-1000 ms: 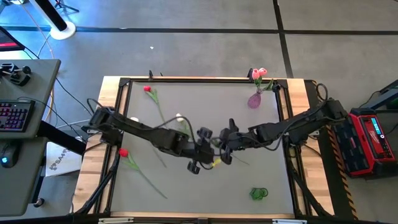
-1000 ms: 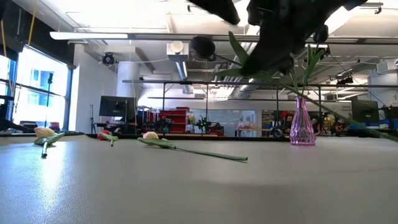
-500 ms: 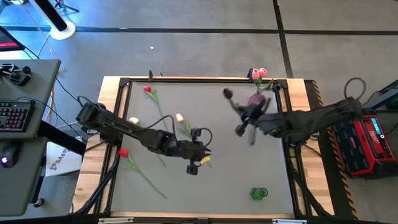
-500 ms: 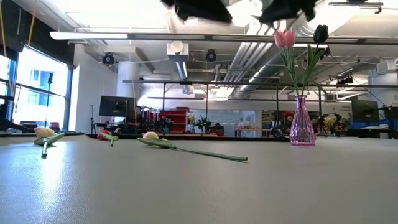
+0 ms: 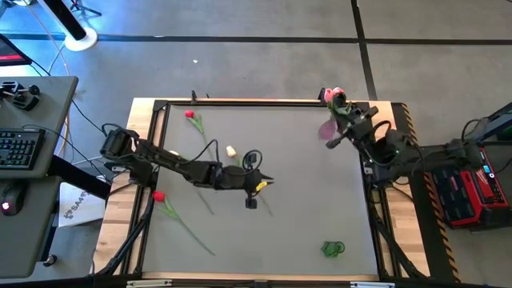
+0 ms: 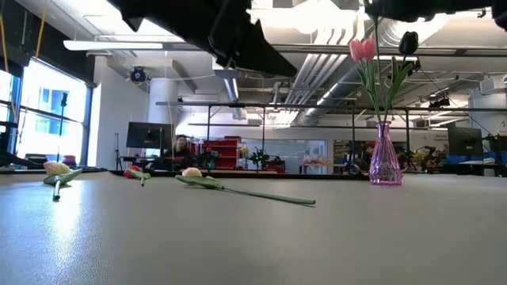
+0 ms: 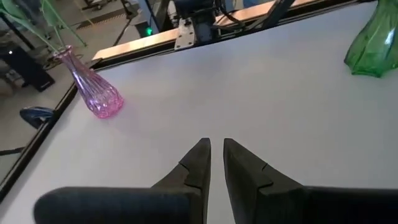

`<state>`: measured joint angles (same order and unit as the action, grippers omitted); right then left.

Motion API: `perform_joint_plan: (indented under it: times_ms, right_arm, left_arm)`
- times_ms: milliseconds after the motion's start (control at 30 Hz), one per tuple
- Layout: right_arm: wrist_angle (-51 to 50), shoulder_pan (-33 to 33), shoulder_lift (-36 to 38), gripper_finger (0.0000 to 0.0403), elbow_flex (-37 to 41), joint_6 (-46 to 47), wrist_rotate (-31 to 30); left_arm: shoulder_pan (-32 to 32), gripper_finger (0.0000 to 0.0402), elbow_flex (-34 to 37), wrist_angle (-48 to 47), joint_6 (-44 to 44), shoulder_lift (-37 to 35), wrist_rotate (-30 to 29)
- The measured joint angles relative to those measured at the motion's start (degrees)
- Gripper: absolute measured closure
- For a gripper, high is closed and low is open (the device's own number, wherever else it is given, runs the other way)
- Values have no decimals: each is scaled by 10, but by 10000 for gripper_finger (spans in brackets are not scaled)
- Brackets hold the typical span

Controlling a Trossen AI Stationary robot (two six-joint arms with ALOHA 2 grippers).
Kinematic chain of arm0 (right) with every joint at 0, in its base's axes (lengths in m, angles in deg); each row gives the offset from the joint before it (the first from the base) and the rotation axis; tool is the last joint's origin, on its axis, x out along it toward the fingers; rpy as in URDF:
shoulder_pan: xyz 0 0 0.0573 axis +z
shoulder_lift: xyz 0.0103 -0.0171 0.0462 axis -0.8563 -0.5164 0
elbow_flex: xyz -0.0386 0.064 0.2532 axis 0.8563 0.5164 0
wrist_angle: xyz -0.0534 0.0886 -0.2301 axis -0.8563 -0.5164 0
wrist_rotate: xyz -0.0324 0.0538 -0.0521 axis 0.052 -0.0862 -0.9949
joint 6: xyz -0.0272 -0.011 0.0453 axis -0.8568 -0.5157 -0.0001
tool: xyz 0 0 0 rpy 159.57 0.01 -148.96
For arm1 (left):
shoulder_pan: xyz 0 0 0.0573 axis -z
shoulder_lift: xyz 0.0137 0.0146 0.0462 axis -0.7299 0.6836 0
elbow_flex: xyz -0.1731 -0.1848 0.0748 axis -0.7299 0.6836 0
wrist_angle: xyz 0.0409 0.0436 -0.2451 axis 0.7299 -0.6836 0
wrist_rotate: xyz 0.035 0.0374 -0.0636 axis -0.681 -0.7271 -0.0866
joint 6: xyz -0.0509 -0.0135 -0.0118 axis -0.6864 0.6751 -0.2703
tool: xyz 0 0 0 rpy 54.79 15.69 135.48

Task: Sort flowers into vase by color
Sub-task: Put the black tulip into the violet vase

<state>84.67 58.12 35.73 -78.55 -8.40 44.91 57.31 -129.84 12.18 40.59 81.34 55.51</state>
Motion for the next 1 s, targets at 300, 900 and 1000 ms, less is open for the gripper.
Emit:
perform_joint_plan:
  times_ms: [300, 900, 1000]
  right_arm:
    - [4, -117, -4, 402, 3, 7, 36]
    - [-14, -233, -3, 402, 30, 142, 140]
    - [-23, -233, -3, 401, 30, 141, 136]
  left_arm:
    - [-63, 371, 0, 3, -10, 0, 50]
    - [-71, 371, 0, 37, 11, 0, 51]
    - [-71, 371, 0, 37, 11, 0, 51]
